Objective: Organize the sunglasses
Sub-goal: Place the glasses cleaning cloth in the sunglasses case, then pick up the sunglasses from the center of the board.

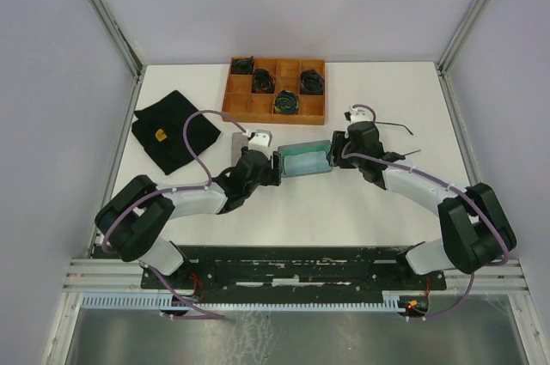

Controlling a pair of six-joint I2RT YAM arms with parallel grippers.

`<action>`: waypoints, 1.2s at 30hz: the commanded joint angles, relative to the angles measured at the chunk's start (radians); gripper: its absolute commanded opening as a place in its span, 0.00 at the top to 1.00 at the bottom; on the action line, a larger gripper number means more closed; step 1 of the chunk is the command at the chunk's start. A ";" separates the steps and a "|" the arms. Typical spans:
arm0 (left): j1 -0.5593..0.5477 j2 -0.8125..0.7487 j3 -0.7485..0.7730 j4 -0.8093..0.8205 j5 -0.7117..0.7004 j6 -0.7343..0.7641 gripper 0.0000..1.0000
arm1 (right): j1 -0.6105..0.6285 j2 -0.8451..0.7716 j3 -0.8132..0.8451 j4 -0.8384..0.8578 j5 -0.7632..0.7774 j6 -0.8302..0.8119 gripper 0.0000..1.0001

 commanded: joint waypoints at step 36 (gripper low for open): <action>0.020 -0.570 -0.202 -0.357 -0.017 -0.174 0.35 | -0.326 -0.152 0.206 -0.512 0.350 0.181 0.36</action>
